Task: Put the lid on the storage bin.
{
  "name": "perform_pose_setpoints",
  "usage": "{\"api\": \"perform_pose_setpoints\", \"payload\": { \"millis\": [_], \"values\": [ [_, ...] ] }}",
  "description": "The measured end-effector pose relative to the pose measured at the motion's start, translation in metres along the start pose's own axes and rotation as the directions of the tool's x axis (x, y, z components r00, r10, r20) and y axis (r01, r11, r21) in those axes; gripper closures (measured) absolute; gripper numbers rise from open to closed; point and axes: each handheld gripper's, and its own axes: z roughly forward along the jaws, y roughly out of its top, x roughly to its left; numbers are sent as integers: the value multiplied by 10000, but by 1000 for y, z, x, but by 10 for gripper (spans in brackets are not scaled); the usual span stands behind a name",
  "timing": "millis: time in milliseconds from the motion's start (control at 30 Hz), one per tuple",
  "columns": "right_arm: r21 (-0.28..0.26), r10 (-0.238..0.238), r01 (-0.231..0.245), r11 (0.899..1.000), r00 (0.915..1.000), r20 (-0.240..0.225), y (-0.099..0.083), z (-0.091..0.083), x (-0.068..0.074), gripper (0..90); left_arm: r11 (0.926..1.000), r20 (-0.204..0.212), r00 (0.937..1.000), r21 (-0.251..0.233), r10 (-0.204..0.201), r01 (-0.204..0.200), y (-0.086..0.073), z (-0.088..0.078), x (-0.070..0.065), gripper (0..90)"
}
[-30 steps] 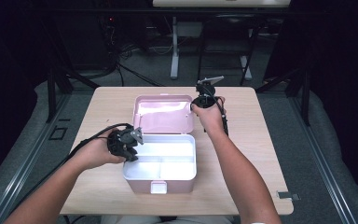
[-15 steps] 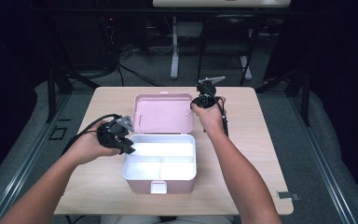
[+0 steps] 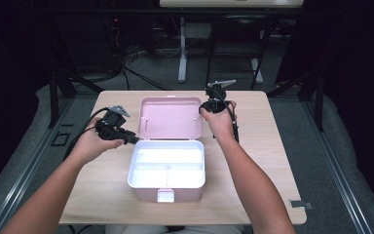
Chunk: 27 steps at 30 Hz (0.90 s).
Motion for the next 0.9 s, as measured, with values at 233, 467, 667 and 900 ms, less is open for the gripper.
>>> {"api": "perform_pose_setpoints", "payload": {
  "millis": [233,467,667,900],
  "values": [
    [-66,-60,60,10000,10000,-31,0,0,1,865,9770,-362,9836,-1281,-1765,1706,8,3,22,675],
    [-89,-92,92,9999,9999,-86,0,-2,1,865,9454,-856,9565,-1993,-2790,2579,16,13,40,634],
    [-148,-97,95,9998,9999,-133,-1,-3,1,864,9349,-950,9481,-2219,-3034,2769,19,24,43,629],
    [-342,-176,169,9993,9997,-180,-2,-7,2,865,9168,-956,9372,-2618,-3355,3015,24,30,47,647]
  ]
}}
